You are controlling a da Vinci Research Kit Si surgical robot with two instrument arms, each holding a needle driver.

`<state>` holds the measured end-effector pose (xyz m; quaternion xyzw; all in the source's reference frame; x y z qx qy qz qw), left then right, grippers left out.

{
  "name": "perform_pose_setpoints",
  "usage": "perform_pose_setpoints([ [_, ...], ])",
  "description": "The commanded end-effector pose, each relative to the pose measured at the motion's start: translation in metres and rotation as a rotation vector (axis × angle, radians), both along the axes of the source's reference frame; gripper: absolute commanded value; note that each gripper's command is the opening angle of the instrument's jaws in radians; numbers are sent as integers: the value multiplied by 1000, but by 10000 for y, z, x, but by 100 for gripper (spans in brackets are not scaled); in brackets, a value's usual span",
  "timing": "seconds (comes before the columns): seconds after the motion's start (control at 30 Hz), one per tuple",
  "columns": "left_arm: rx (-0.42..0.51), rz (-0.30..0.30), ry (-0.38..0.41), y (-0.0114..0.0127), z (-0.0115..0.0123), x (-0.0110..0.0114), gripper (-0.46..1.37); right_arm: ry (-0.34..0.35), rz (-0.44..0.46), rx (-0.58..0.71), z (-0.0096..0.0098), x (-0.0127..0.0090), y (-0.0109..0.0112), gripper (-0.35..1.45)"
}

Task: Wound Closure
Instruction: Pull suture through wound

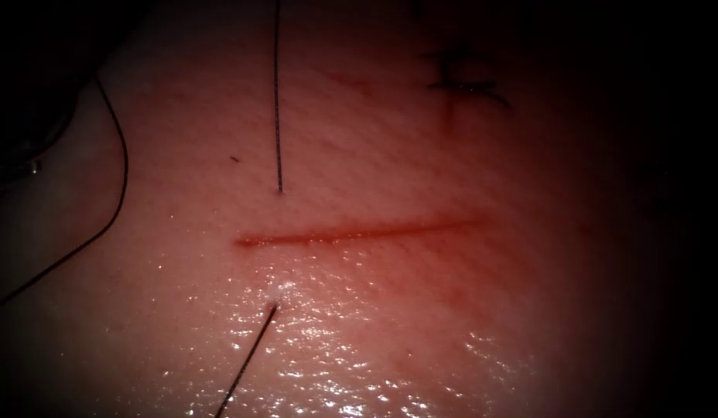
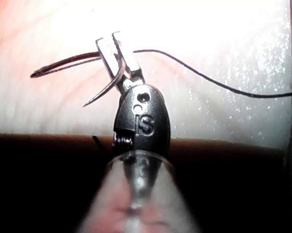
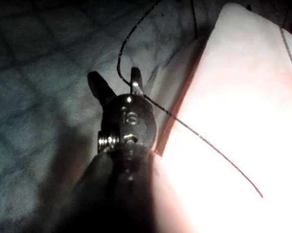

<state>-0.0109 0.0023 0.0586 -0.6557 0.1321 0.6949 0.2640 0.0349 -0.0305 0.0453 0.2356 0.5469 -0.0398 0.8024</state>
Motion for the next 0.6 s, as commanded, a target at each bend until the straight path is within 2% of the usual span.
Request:
perform_pose_setpoints([
  [0.03, 0, 11, -3, 1, 1, 0, -35, -1, 33, -31, -3, -9, 11, 131],
  [0.1, 0, 12, -4, 3, 2, 1, -35, 1, 80, -64, -9, -23, 26, 141],
  [0.2, 1, 13, -6, 7, 5, 2, -35, 18, 126, -77, -20, -49, 50, 143],
  [0.27, 2, 14, -8, 10, 6, 3, -35, 37, 160, -93, -33, -78, 71, 140],
  [0.43, 2, 15, -8, 10, 6, 4, -35, 72, 209, -127, -49, -125, 103, 125],
  [0.5, 2, 15, -8, 10, 5, 4, -35, 84, 235, -144, -49, -138, 116, 122],
  [0.6, 2, 14, -8, 9, 5, 2, -35, 103, 261, -176, -31, -149, 137, 114],
])
